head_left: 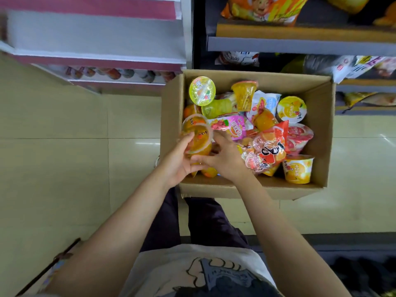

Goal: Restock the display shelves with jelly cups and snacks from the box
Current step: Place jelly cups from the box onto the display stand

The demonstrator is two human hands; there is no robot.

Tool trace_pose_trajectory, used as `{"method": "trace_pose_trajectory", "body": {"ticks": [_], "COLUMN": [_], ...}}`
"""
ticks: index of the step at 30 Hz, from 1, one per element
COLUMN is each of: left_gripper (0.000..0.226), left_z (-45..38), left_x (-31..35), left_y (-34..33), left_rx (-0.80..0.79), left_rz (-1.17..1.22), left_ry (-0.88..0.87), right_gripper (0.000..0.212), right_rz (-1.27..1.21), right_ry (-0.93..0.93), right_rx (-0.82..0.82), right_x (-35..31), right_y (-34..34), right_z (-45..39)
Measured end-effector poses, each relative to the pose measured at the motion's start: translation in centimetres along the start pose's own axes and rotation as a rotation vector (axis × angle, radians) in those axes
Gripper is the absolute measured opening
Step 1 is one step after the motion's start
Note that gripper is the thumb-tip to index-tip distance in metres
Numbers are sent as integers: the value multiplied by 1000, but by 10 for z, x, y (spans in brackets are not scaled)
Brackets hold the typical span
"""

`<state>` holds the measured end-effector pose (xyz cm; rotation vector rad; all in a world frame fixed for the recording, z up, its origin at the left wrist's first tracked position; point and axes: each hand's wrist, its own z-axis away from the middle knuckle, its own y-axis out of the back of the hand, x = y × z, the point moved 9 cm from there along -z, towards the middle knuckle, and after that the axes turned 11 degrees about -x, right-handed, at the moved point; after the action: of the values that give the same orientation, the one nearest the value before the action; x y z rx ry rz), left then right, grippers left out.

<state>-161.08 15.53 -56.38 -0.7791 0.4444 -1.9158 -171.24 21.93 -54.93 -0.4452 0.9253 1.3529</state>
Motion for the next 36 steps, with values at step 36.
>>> {"method": "trace_pose_trajectory", "body": {"ticks": [36], "left_gripper": [36], "left_z": [122], "left_x": [137], "left_y": [-73], "left_rx": [126], "left_rz": [-285], "left_ry": [-248], "right_gripper": [26], "right_rz": [-78], "right_ry": [386], "right_rx": [504], "right_x": [-207], "right_y": [98], "right_z": [90]}}
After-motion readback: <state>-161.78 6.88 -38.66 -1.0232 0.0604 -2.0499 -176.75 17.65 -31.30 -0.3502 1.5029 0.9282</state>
